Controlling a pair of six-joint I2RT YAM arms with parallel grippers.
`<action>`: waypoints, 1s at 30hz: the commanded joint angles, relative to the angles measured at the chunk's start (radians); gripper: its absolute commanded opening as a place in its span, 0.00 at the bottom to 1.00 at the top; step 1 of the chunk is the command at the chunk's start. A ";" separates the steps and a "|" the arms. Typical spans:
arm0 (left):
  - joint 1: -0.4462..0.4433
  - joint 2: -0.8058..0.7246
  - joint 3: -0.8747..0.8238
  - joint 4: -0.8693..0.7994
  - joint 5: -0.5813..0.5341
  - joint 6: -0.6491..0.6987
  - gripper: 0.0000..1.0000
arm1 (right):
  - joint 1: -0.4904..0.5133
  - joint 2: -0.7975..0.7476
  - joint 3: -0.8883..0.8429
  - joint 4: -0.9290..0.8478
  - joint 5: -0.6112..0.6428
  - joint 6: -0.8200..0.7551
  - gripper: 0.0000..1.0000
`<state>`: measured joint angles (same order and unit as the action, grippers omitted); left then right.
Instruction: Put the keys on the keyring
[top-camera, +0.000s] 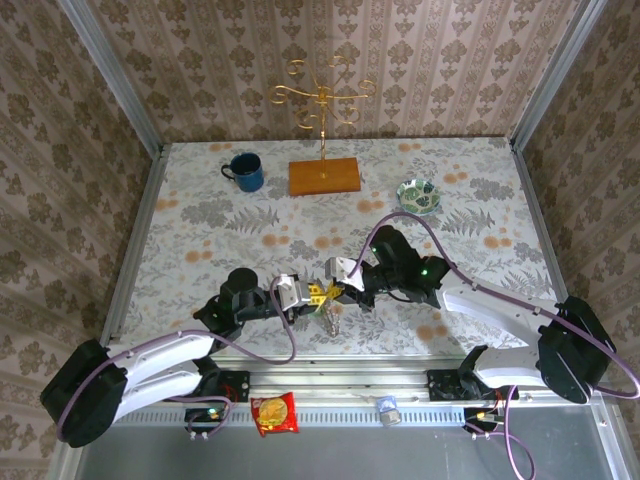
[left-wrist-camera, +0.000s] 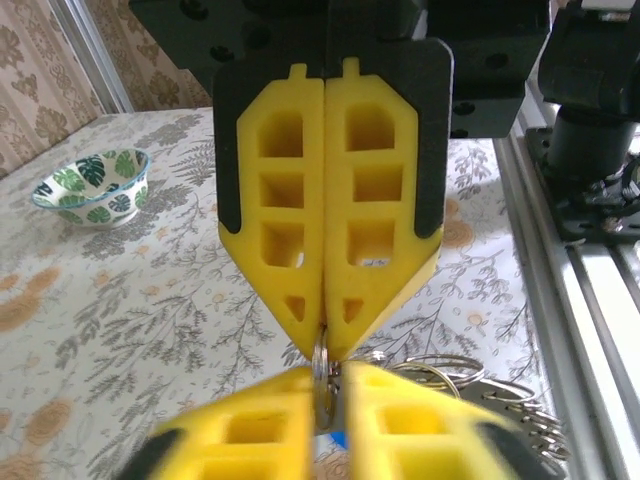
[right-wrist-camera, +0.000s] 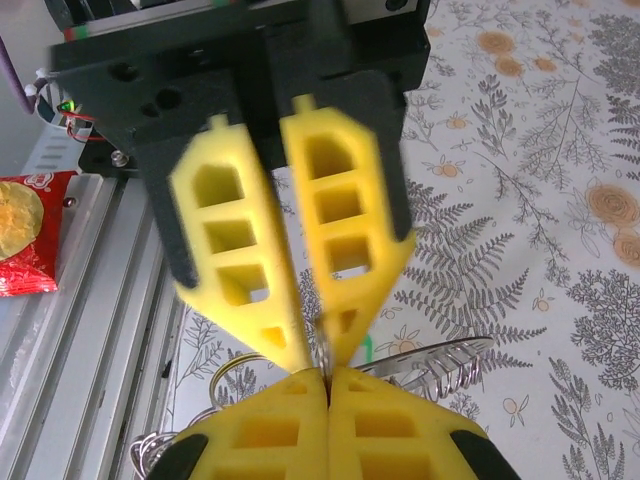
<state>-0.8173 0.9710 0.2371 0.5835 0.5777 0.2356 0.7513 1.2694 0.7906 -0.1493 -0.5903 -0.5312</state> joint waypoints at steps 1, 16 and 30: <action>-0.003 -0.034 0.051 -0.082 -0.037 0.035 0.26 | 0.005 -0.010 0.053 -0.057 0.009 -0.046 0.00; -0.005 -0.023 0.169 -0.335 -0.045 0.150 0.01 | 0.085 0.050 0.205 -0.265 0.123 -0.161 0.00; -0.003 -0.029 0.093 -0.146 0.000 0.075 0.00 | 0.028 -0.109 -0.075 0.042 0.209 0.077 0.40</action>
<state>-0.8196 0.9470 0.3481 0.3450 0.5442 0.3424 0.7803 1.1648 0.7418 -0.1673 -0.4026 -0.5167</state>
